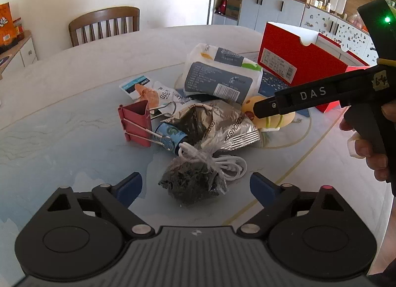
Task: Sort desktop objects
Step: 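Grasp the black bag with the left tool while the right tool grasps the yellow duck toy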
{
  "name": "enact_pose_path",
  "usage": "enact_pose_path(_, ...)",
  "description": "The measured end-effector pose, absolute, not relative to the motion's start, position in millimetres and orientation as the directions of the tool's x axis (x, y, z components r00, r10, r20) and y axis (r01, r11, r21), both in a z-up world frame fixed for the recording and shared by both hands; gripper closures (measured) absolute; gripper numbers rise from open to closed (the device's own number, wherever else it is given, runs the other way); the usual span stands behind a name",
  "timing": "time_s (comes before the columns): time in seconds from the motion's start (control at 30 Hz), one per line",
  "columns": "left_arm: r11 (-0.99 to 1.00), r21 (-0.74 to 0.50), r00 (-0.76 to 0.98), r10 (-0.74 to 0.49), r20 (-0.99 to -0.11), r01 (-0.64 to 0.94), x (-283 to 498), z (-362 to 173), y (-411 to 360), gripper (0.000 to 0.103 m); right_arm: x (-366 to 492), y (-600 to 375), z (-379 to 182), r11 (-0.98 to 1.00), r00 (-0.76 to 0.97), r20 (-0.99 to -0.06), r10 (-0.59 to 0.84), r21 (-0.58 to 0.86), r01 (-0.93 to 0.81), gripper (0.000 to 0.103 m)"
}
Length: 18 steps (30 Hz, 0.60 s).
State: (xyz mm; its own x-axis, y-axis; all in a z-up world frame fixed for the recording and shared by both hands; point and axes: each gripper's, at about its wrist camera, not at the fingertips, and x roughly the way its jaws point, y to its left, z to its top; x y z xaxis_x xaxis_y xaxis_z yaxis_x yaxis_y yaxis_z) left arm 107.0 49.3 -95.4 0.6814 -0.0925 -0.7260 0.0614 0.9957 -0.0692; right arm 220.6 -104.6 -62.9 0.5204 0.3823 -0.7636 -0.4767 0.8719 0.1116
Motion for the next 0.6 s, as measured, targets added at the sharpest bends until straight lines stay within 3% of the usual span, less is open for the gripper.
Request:
enact_pose_path(0.23, 0.994, -0.091, 0.673, -0.108, -0.732, 0.061, 110.4, -97.0, 51.0, 0.019, 223.5, -97.4, -68.2, 0.872, 0.506, -0.778, 0.371, 0.105, -0.478, 0.013)
enact_pose_path(0.5, 0.994, -0.094, 0.659, -0.108, -0.745, 0.056, 112.8, -99.0, 49.8, 0.045, 223.7, -95.9, -67.6, 0.865, 0.488, -0.780, 0.391, 0.130, -0.484, 0.026)
enact_pose_path(0.6, 0.993, -0.101, 0.655, -0.112, -0.747, 0.055, 112.7, -98.8, 49.7, 0.049, 222.5, -95.3, -66.0, 0.861, 0.487, -0.779, 0.396, 0.130, -0.493, 0.030)
